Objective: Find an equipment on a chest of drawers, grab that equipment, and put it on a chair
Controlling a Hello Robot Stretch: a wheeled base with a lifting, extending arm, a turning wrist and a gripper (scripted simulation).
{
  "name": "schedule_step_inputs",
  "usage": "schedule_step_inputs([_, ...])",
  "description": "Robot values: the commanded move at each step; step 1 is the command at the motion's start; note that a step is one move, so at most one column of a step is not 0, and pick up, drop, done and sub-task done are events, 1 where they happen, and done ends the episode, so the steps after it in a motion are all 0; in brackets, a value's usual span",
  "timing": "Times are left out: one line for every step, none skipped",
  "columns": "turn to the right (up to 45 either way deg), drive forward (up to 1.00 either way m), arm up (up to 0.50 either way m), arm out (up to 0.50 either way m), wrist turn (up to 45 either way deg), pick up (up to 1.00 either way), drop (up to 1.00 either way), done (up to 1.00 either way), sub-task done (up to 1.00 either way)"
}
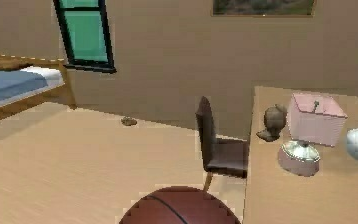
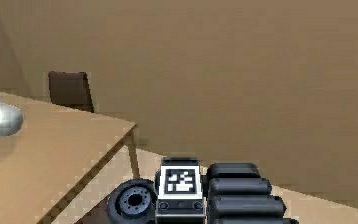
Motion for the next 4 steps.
schedule_step_inputs([-39.0, 0.00, 0.00, 0.00, 0.0, 0.00, 0.00, 0.00, 0.00])
schedule_step_inputs([0.0, 0.00, 0.00, 0.32, 0.0, 0.00, 0.00, 0.00, 0.00])
schedule_step_inputs([0.0, 0.00, 0.00, 0.00, 45.0, 0.00, 0.00, 0.00, 0.00])
schedule_step_inputs([0.0, 0.00, 0.00, 0.00, 45.0, 0.00, 0.00, 0.00, 0.00])
